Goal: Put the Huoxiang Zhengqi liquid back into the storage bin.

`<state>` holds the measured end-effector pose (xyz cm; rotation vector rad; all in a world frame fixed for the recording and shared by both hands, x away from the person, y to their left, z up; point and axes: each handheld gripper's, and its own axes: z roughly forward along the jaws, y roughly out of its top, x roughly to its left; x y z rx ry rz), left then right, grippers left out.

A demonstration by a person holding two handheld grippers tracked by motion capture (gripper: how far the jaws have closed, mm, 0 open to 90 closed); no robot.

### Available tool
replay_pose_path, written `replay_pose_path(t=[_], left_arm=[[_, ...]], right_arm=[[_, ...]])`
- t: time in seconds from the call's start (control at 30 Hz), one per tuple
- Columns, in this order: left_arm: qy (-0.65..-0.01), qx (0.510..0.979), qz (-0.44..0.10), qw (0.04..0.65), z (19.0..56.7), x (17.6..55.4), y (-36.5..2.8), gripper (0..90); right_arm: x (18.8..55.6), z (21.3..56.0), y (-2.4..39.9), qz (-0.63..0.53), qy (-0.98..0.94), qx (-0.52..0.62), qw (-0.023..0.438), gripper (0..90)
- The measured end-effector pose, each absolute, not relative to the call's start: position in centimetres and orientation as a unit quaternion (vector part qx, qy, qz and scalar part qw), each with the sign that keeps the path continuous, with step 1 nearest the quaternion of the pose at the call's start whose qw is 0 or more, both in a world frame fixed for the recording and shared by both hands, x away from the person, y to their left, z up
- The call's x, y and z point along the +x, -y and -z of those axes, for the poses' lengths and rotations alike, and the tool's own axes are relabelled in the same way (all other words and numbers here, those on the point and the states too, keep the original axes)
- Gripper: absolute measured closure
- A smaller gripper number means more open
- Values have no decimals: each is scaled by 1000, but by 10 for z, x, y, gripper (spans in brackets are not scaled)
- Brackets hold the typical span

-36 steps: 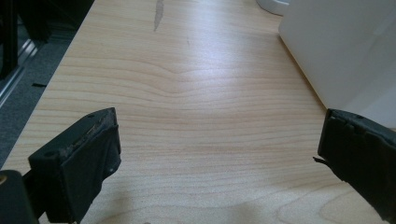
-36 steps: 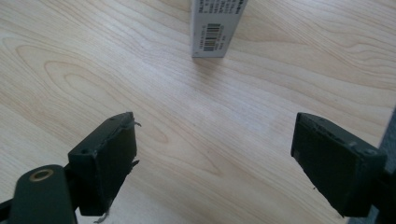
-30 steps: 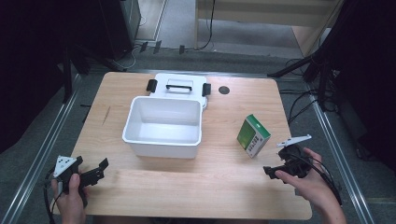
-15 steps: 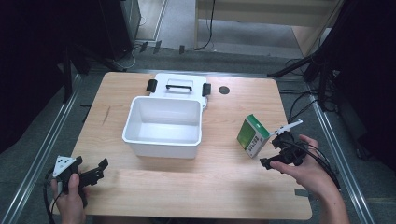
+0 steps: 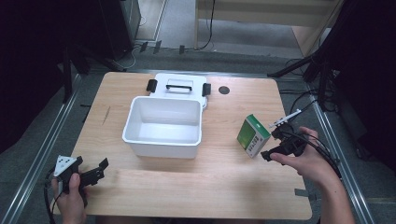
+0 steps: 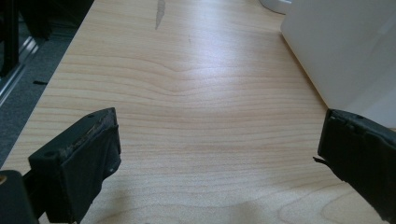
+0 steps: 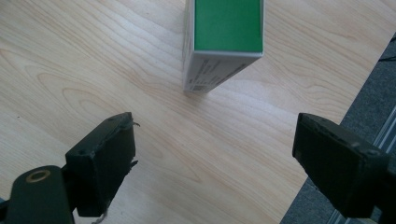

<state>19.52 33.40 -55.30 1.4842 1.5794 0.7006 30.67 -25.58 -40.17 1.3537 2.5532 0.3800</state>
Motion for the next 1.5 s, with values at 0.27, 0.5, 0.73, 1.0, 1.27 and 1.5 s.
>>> replay_pose_path(t=[0.27,0.5,0.73,1.0,1.27,1.5], left_arm=[[-629,593,-277,419,553,196,-334,0],[-630,588,-275,426,553,195,-336,0],[-630,588,-271,429,553,194,-336,0],[-631,588,-268,431,553,194,-337,0],[-631,587,-266,432,553,195,-337,0],[-631,587,-265,432,554,195,-338,0]], right_arm=[[320,389,241,-112,-880,447,113,134],[340,381,226,-92,-887,441,103,141],[360,381,217,-73,-893,434,91,195],[381,390,207,-55,-892,445,67,277],[397,397,208,-58,-878,472,50,353],[403,403,206,-66,-875,479,37,526]])
